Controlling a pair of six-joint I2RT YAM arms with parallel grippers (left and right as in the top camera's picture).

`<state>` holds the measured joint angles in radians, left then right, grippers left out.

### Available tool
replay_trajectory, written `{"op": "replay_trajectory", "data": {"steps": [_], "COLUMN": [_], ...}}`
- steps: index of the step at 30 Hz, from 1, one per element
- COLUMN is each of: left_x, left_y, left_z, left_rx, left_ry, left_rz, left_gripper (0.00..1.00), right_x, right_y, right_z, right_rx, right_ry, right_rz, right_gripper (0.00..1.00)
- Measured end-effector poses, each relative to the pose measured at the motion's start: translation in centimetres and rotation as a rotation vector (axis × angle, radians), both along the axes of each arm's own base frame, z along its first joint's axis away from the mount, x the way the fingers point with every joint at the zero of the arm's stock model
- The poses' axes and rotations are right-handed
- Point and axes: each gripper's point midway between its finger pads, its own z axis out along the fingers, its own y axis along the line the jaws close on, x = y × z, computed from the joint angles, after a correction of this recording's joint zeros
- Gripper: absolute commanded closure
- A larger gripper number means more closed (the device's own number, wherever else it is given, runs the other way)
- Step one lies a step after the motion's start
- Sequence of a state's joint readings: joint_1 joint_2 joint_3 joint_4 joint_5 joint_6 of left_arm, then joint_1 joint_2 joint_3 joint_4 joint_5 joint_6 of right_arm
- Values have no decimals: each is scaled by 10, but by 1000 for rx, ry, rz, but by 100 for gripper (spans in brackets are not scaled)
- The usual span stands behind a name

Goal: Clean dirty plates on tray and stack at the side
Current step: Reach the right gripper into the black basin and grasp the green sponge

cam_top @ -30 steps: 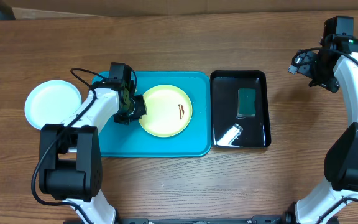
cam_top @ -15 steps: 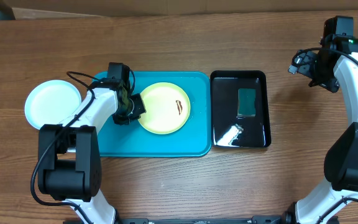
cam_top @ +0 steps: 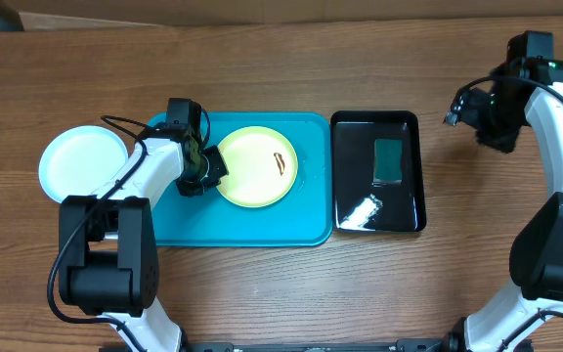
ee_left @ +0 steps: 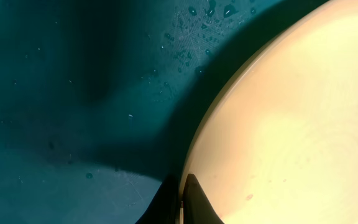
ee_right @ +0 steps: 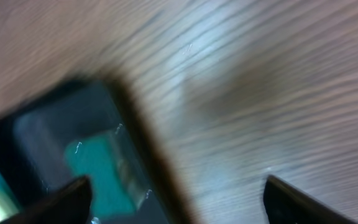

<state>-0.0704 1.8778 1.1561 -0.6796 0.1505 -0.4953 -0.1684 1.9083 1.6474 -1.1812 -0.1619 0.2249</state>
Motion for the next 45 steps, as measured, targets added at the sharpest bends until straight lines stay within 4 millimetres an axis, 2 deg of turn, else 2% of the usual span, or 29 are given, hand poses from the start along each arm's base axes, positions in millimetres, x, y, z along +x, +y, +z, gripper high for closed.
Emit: {"op": "replay_trajectory", "data": {"steps": [4,8,14,19,22,28,38,45], "left_x": [0,0,0,0,0,0,0,0], "left_y": [-1,-1,-2,-2,-2,-2,-2,-2], "left_z": [0,0,0,0,0,0,0,0], "left_rx": [-4,-6,-9,-10,-10,-10,-10,-10], "left_ry": [-1,-1,0,0,0,0,0,0], "left_rz": [-5,-6,-6,-6,-6,-6,-6,-6], "left_gripper": [96,96,96,96,96,96,96,96], "right_x": [-15,-26,-34,-36,-32,-26,-21,-21], "right_y": [24,58,110,136,140,132,126,125], "right_z": [0,0,-3,-13,-25,-53,-82,-99], "right_rx": [79,97,27,-54,-114,-208,-240,-240], "right_ry": [57,95,104,84,62,29,-20,-50], "right_rz": [56,169,345,446,454,402,370,363], "right_gripper": [26,25,21,20,20,21,22,32]}}
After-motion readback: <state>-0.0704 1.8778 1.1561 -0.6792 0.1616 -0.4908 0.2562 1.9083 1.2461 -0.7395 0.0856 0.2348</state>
